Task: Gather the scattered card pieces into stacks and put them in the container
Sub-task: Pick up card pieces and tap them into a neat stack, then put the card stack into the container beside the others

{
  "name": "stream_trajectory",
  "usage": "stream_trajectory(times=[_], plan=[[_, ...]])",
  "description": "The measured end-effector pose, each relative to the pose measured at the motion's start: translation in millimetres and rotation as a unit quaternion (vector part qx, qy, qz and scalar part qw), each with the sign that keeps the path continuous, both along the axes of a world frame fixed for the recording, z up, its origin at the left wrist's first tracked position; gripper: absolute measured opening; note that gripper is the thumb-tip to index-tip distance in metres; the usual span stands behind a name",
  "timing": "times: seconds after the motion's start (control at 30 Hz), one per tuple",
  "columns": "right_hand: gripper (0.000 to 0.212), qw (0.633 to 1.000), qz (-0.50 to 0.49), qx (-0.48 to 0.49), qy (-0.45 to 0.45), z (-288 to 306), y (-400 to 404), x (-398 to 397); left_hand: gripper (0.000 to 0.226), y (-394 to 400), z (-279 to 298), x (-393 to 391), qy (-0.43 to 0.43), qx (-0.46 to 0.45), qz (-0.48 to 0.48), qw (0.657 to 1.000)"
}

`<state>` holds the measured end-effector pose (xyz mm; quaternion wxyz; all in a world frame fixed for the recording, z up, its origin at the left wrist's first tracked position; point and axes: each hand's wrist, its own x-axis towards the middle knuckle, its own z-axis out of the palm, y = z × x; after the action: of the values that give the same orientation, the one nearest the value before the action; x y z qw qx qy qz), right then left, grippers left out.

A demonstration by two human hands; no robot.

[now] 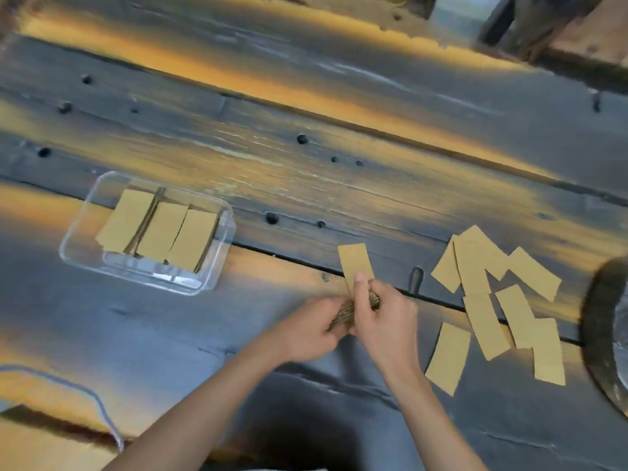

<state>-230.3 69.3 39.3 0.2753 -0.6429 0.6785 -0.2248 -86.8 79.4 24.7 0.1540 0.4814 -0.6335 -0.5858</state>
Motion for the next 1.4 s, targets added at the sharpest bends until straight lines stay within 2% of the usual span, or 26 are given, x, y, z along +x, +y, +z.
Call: stream_trajectory(times=[0.07,0.1,0.17,0.23,0.3,0.37,0.43,0.63,0.7,0.8,0.93,1.0,1.13,1.23,1.33,1.4], plan=[[0.057,0.998,0.022,0.022,-0.059,8.5,5.4,21.8,0.013,9.8,7.1,26.8,0.034,0.025,0.023,0.999],[0.055,0.992,0.017,0.045,-0.117,13.4,7.7,31.9,0.013,14.1,9.3,39.0,0.052,0.047,0.040,0.997],[0.035,0.962,-0.030,0.093,-0.254,22.4,8.7,56.6,0.012,22.2,16.8,67.8,0.093,0.121,0.103,0.983],[0.016,0.929,-0.066,0.141,-0.335,26.7,4.6,77.5,0.030,26.7,25.6,96.5,0.152,0.202,0.200,0.946],[0.020,0.911,-0.025,0.212,-0.354,26.4,-0.3,96.8,0.035,27.2,33.4,124.0,0.223,0.241,0.273,0.904],[0.017,0.903,0.049,0.262,-0.338,27.4,-1.8,122.5,0.037,26.4,39.7,152.0,0.257,0.248,0.302,0.884],[0.015,0.891,0.075,0.284,-0.346,29.4,-1.7,149.9,0.038,24.8,44.1,177.5,0.256,0.244,0.314,0.881],[0.014,0.875,0.041,0.311,-0.369,26.9,-4.5,222.7,0.038,23.9,46.1,245.7,0.237,0.240,0.322,0.885],[0.013,0.875,0.013,0.312,-0.370,23.7,-5.7,247.2,0.034,19.0,44.8,267.9,0.191,0.210,0.319,0.904],[0.020,0.875,-0.052,0.318,-0.362,10.0,-9.3,275.9,0.019,7.4,35.5,291.6,0.049,0.125,0.334,0.933],[0.019,0.868,-0.112,0.325,-0.358,-12.6,-28.3,307.1,0.041,-12.9,12.7,318.3,-0.106,0.029,0.299,0.948],[0.016,0.879,-0.146,0.315,-0.327,-22.8,-40.1,322.3,0.040,-23.3,-0.5,331.1,-0.181,0.012,0.240,0.954],[0.011,0.887,-0.171,0.327,-0.278,-50.6,-54.0,346.7,0.016,-36.5,-23.0,347.3,-0.241,0.032,0.161,0.956],[0.018,0.892,-0.167,0.338,-0.250,-71.8,-55.5,359.5,0.018,-36.6,-36.0,353.3,-0.274,0.036,0.144,0.950],[0.019,0.919,-0.175,0.302,-0.183,-76.4,-52.9,365.1,0.017,-33.4,-45.0,352.7,-0.298,0.029,0.145,0.943],[0.003,0.936,-0.172,0.268,-0.146,-78.1,-51.2,366.4,0.022,-31.6,-50.0,351.3,-0.295,0.041,0.149,0.943]])
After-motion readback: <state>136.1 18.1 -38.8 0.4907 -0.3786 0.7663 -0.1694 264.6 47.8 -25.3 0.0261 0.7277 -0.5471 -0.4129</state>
